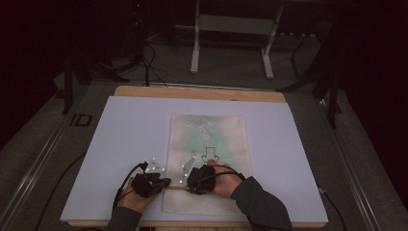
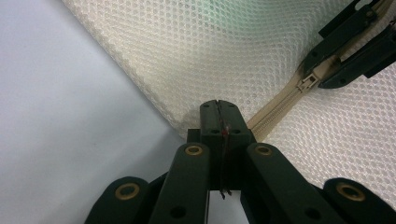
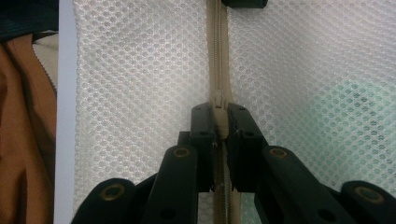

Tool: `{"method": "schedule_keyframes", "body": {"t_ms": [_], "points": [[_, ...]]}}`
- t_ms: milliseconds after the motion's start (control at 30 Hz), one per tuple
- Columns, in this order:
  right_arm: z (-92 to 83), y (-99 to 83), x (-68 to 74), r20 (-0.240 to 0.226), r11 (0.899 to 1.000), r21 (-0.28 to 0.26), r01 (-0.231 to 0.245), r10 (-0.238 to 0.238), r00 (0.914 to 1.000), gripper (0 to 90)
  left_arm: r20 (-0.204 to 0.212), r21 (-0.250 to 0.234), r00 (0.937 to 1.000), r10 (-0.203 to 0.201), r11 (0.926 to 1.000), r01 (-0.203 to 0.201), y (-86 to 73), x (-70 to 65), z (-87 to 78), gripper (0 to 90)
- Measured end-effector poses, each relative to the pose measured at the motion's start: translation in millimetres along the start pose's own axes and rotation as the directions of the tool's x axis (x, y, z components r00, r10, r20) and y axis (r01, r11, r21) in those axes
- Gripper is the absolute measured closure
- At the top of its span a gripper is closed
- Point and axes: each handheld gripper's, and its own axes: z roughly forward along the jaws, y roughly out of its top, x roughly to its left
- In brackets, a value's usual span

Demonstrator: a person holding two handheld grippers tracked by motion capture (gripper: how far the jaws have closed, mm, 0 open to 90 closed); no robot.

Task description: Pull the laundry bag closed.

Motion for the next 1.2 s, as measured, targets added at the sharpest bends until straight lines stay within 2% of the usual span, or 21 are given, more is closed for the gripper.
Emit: {"method": "schedule_keyframes", "body": {"t_ms": [867, 1200], "points": [[-6.1, -9.0, -0.5, -0.004, 0.999, 0.035, 0.013, -0.013, 0.9999, 82.3, -0.003, 0.001, 1.0000, 0.002, 1.0000, -0.002, 0.3, -0.5, 0.1, 89.5], [-8.8, -14.1, -0.9, -0.007, 0.999, 0.040, 0.005, -0.004, 1.0000, 82.4, -0.002, 0.001, 1.0000, 0.000, 1.0000, 0.000, 0.3, -0.4, 0.1, 89.5]]}}
